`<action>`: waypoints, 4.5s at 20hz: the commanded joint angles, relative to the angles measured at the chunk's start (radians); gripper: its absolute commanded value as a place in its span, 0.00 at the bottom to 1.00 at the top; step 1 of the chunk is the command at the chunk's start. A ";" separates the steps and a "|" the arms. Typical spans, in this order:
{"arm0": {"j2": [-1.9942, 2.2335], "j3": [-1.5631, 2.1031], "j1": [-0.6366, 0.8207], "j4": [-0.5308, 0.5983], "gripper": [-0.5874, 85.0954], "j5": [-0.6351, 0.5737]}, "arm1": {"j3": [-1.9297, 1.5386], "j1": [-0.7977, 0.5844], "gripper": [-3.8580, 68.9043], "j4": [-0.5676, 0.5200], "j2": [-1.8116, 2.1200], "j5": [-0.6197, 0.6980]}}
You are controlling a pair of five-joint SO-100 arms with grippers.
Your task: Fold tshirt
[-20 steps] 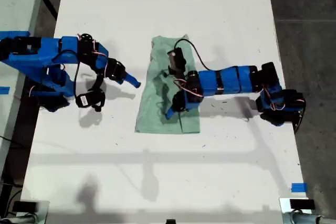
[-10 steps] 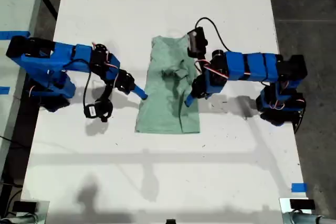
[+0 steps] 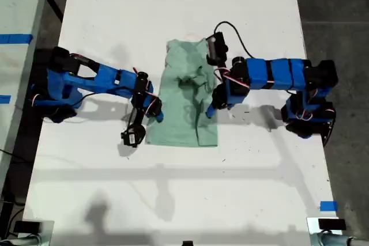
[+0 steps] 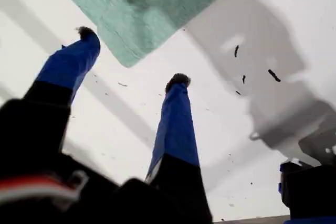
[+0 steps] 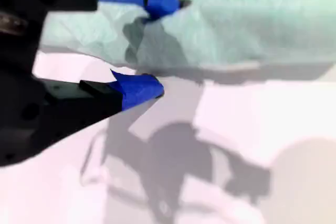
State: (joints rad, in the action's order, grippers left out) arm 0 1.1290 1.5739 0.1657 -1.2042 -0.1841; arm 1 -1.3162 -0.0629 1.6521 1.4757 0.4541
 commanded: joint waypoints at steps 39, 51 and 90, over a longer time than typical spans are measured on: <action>0.364 0.018 -0.215 -0.215 0.39 0.218 | 0.249 0.201 0.49 -0.212 -0.193 -0.301; 0.302 0.209 -0.296 0.075 0.36 0.350 | 0.324 0.238 0.50 -0.314 -0.414 -0.370; 0.098 -0.634 0.212 -0.279 0.01 -0.256 | 0.161 -0.172 0.03 -0.114 0.040 0.150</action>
State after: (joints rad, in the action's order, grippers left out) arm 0 1.2180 0.9741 0.2853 -1.5094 -0.3728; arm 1 -1.1490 -0.1626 1.5248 1.4312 0.5645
